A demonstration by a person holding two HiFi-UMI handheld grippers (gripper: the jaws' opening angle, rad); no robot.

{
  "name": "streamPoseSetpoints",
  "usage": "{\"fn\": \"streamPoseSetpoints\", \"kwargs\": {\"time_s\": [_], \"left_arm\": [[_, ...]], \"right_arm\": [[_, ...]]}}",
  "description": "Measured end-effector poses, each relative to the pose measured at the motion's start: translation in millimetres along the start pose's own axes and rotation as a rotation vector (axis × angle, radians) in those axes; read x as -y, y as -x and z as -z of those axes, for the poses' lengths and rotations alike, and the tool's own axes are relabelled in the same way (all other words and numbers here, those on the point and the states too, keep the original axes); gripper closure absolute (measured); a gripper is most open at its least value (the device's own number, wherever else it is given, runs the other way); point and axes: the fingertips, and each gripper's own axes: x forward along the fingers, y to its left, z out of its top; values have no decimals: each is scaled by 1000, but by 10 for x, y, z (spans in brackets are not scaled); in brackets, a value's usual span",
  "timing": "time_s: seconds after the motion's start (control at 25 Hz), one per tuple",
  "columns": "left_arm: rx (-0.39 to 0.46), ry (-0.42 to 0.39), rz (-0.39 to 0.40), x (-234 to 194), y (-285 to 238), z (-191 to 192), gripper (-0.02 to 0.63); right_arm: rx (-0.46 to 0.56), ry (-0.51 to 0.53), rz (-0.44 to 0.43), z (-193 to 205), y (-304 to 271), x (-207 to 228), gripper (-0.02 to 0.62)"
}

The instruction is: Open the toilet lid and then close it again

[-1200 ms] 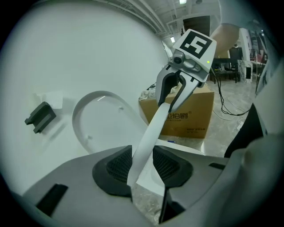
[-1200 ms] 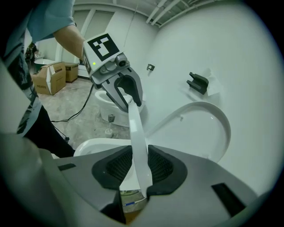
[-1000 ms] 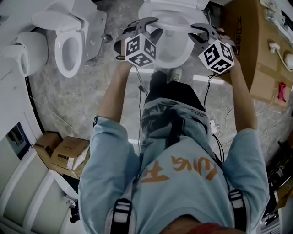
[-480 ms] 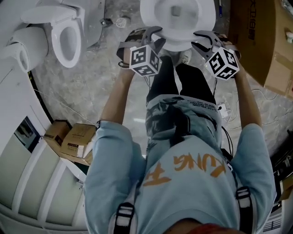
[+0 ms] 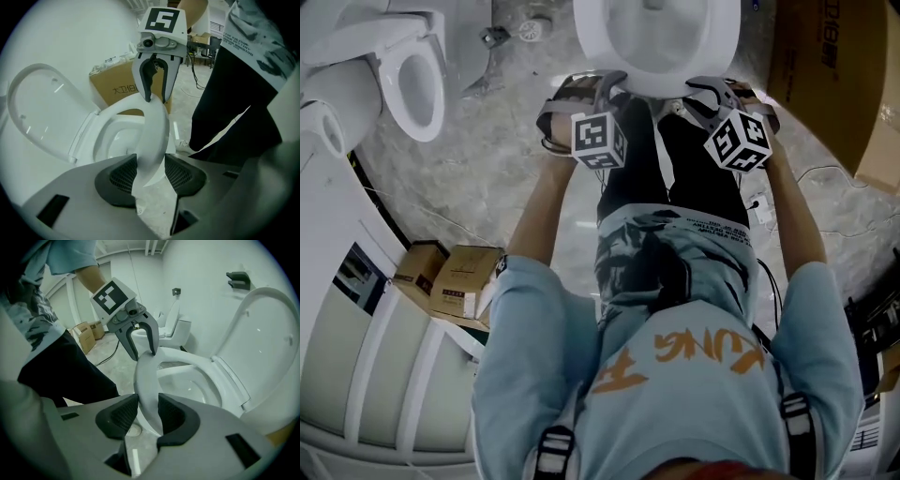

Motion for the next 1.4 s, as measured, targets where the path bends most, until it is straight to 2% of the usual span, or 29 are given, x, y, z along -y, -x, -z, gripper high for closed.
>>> {"fn": "streamPoseSetpoints", "kwargs": {"time_s": [0.16, 0.44, 0.56, 0.72, 0.8, 0.88, 1.04, 1.12, 1.2, 1.4], "left_arm": [[-20, 34, 42, 161, -280, 117, 407], [-70, 44, 71, 392, -809, 341, 414], [-87, 39, 83, 481, -1022, 435, 414], [-111, 71, 94, 519, -1258, 553, 417], [-124, 77, 104, 519, -1353, 576, 417], [-125, 75, 111, 536, -1390, 591, 417], [-114, 87, 115, 531, -1404, 596, 419], [-103, 137, 114, 447, -1382, 555, 420], [-59, 230, 84, 268, -1258, 453, 425], [109, 515, -26, -514, -775, 72, 419]], "right_arm": [[-30, -16, -10, 232, -277, -112, 443], [-71, -42, -18, 608, -742, -227, 445], [-91, -79, -28, 749, -932, -239, 448], [-131, -124, -39, 925, -1173, -228, 456], [-148, -157, -24, 1010, -1250, -151, 400], [-147, -207, -31, 1050, -1292, -83, 390], [-135, -232, -47, 1057, -1309, -12, 435], [-141, -245, -10, 1051, -1287, 79, 454], [-131, -291, 63, 981, -1185, 242, 526], [-22, -485, 210, 619, -678, 865, 526]]}}
